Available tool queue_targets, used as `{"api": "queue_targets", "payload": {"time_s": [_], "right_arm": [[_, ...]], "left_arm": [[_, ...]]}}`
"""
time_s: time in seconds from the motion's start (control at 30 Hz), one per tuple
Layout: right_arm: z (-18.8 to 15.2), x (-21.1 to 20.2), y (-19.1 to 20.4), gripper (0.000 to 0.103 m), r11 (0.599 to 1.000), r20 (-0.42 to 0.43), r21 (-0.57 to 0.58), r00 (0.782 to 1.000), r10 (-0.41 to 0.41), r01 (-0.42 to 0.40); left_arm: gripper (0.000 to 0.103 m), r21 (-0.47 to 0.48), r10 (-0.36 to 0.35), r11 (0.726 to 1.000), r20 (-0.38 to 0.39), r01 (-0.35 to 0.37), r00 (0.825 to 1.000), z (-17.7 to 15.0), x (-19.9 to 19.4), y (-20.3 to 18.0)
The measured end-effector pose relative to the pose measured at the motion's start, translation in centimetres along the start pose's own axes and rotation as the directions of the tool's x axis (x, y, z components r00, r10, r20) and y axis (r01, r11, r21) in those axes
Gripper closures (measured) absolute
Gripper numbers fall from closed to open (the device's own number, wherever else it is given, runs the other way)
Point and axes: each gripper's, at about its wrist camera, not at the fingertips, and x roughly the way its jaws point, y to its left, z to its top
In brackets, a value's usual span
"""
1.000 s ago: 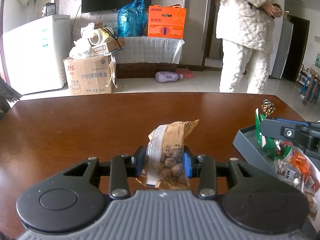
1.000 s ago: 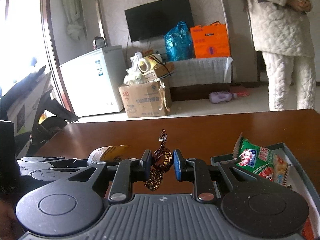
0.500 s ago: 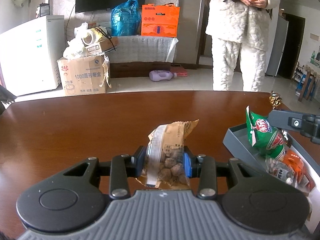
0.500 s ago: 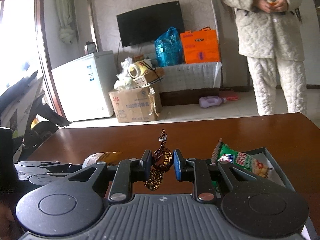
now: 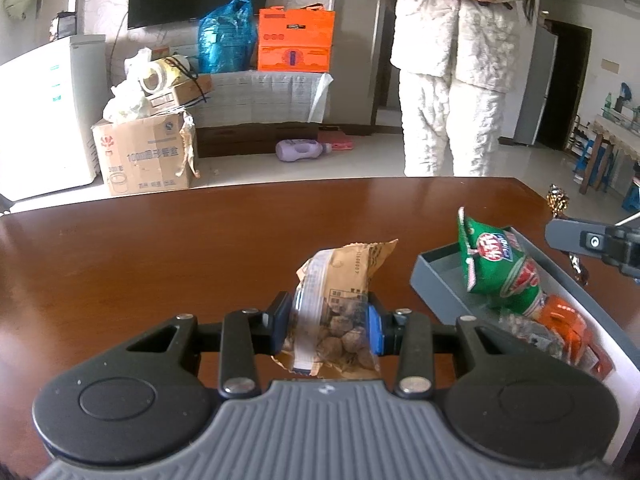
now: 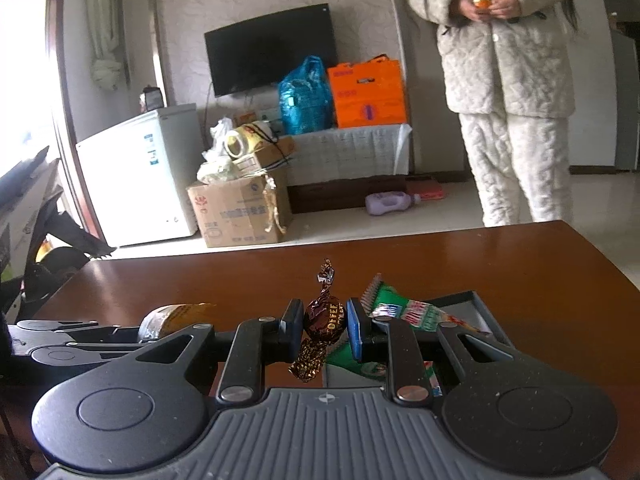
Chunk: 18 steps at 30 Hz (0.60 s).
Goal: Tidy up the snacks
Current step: 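Carry nut bag with left gripper while right gripper carries chocolate toward grey box, then lower nut bag and chocolate into grey box and open both grippers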
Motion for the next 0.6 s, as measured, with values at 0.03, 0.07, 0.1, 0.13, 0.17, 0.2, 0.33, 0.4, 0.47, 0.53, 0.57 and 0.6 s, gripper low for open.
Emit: {"api": "queue_targets", "payload": {"time_s": [0.03, 0.07, 0.1, 0.13, 0.17, 0.2, 0.33, 0.4, 0.47, 0.53, 0.57, 0.6], "right_arm": [[0.0, -0.1, -0.2, 0.078, 1.000, 0.001, 0.002, 1.000, -0.005, 0.005], [0.0, -0.1, -0.4, 0.078, 1.000, 0.001, 0.004, 1.000, -0.010, 0.010], [0.1, -0.2, -0.5, 0.078, 1.000, 0.001, 0.006, 1.000, -0.016, 0.016], [0.1, -0.3, -0.7, 0.078, 1.000, 0.002, 0.007, 1.000, -0.019, 0.019], [0.1, -0.3, -0.9, 0.078, 1.000, 0.002, 0.004, 1.000, -0.026, 0.026], [0.2, -0.4, -1.0, 0.078, 0.999, 0.001, 0.000, 0.999, -0.034, 0.034], [0.3, -0.3, -1.3, 0.078, 0.998, -0.018, -0.017, 0.998, -0.058, 0.057], [0.3, -0.1, -1.4, 0.078, 0.997, -0.027, -0.025, 0.997, -0.068, 0.067], [0.2, -0.1, -1.6, 0.078, 0.996, -0.035, -0.032, 0.996, -0.080, 0.079], [0.1, -0.1, -1.9, 0.078, 0.996, -0.039, -0.029, 0.995, -0.087, 0.086], [0.0, -0.1, -2.1, 0.078, 0.996, -0.040, -0.028, 0.995, -0.091, 0.090], [0.1, -0.2, -2.4, 0.078, 0.995, -0.042, -0.025, 0.995, -0.095, 0.094]], "left_arm": [[0.067, 0.005, -0.007, 1.000, 0.000, 0.007, 1.000, 0.0, 0.1, -0.3], [0.067, 0.010, -0.011, 1.000, -0.001, 0.011, 1.000, 0.0, 0.2, -0.6], [0.067, 0.014, -0.017, 1.000, -0.002, 0.017, 1.000, 0.1, 0.3, -0.9], [0.067, 0.017, -0.023, 1.000, -0.002, 0.023, 1.000, 0.1, 0.4, -1.1], [0.067, 0.020, -0.028, 0.999, -0.003, 0.028, 1.000, 0.2, 0.5, -1.4], [0.067, 0.023, -0.035, 0.999, -0.003, 0.035, 0.999, 0.2, 0.6, -1.6], [0.067, 0.038, -0.064, 0.997, -0.006, 0.064, 0.998, 0.2, 0.9, -2.8], [0.067, 0.057, -0.080, 0.995, -0.006, 0.080, 0.997, 0.1, 1.0, -3.7], [0.067, 0.082, -0.097, 0.992, -0.006, 0.097, 0.995, 0.0, 1.1, -4.7], [0.067, 0.099, -0.110, 0.989, -0.009, 0.111, 0.994, -0.2, 1.3, -5.8], [0.067, 0.103, -0.116, 0.988, -0.010, 0.116, 0.993, -0.2, 1.5, -6.2], [0.067, 0.107, -0.123, 0.987, -0.010, 0.124, 0.992, -0.2, 1.6, -6.7]]}}
